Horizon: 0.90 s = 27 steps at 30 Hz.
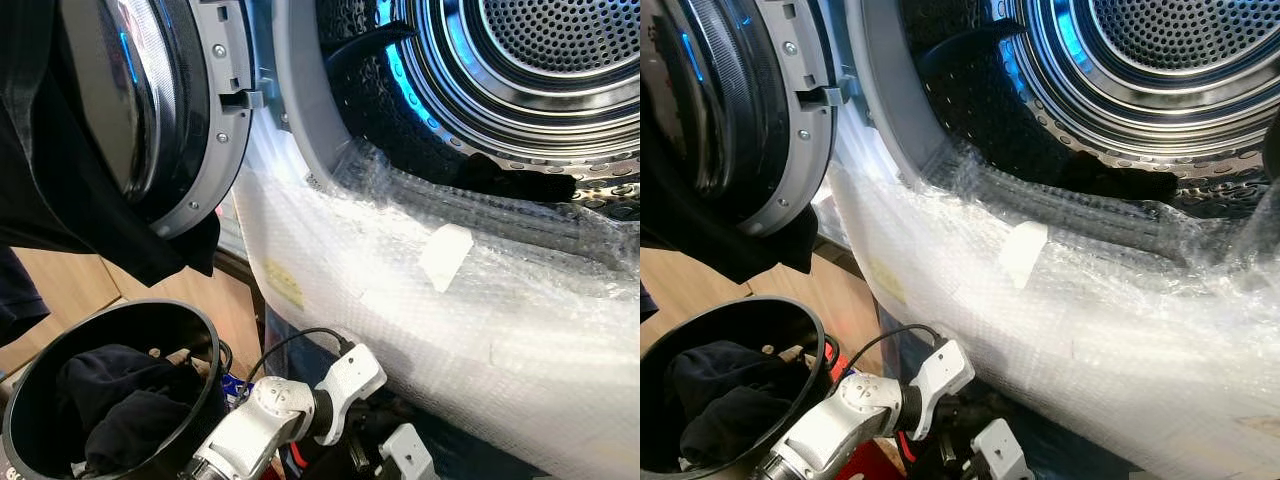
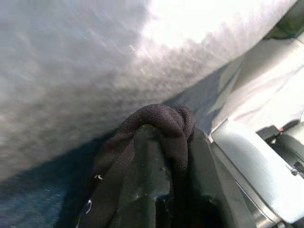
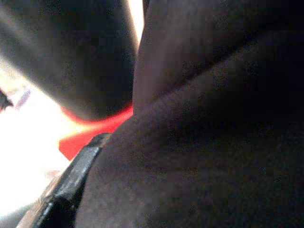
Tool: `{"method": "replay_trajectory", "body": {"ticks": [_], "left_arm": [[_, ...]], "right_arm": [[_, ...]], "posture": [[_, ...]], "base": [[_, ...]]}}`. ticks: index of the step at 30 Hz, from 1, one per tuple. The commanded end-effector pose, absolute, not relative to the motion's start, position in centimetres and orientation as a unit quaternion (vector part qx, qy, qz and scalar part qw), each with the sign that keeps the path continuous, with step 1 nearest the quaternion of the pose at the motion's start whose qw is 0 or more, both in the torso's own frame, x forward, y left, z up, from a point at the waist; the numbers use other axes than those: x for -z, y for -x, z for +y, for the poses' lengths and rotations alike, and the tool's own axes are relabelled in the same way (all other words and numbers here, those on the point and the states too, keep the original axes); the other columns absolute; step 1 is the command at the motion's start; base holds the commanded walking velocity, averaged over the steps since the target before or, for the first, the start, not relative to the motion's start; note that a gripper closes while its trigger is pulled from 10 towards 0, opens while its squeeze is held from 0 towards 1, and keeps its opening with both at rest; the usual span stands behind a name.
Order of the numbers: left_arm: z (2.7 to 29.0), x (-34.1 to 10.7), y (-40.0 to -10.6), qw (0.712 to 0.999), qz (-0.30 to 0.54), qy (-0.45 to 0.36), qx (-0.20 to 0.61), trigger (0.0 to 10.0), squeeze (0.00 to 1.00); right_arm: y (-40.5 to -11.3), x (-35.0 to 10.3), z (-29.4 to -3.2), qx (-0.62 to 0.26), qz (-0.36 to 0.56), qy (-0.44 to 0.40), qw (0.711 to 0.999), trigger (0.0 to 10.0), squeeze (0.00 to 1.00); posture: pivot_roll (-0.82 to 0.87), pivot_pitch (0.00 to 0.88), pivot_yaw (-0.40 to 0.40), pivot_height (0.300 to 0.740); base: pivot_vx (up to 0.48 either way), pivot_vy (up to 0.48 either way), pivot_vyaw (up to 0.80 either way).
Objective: Clothes washing
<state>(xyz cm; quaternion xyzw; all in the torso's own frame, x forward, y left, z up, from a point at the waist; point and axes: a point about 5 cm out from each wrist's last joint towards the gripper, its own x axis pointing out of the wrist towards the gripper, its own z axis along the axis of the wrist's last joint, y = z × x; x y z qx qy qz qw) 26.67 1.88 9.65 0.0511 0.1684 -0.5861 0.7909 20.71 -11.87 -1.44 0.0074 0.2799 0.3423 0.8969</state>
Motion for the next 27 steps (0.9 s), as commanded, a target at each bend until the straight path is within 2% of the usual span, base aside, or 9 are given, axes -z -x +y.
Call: {"method": "replay_trajectory", "body": {"ticks": [1,6,7,9,14,27], "left_arm": [[1.1,-11.6,-26.4,0.778,0.126,-0.05,0.613,0.0,0.0],[1.6,-11.7,-27.0,0.789,0.123,-0.06,0.599,0.0,0.0],[1.9,-11.8,-27.3,0.791,0.124,-0.06,0.596,0.0,0.0],[2.1,-11.9,-27.5,0.792,0.123,-0.061,0.595,0.0,0.0],[2.0,-12.0,-27.6,0.791,0.121,-0.06,0.596,0.0,0.0],[1.6,-12.2,-27.4,0.793,0.12,-0.043,0.595,0.0,0.0]], "right_arm": [[-20.8,2.3,-14.6,-0.266,0.3,-0.031,0.915,10.0,0.0],[-20.8,3.0,-15.1,-0.238,0.297,-0.012,0.925,10.0,0.0],[-20.8,2.9,-15.0,-0.239,0.287,-0.006,0.928,5.1,0.0],[-20.8,2.8,-14.7,-0.241,0.28,-0.02,0.929,0.0,0.0],[-21.2,3.7,-15.3,-0.21,0.3,-0.007,0.931,0.0,0.0],[-21.7,3.9,-14.7,-0.222,0.291,0.028,0.93,0.0,0.0]], "posture": [[-0.04,0.0,0.008,0.74],[-0.04,0.0,0.01,0.74],[-0.04,0.0,0.014,0.74],[-0.04,0.0,0.014,0.74],[-0.04,0.0,0.02,0.74],[-0.03,0.0,0.018,0.74]], "base": [[0.0,0.0,0.0],[0.0,0.0,0.0],[0.0,0.0,0.0],[0.0,0.0,0.0],[0.0,0.0,0.0],[0.0,0.0,0.0]]}}
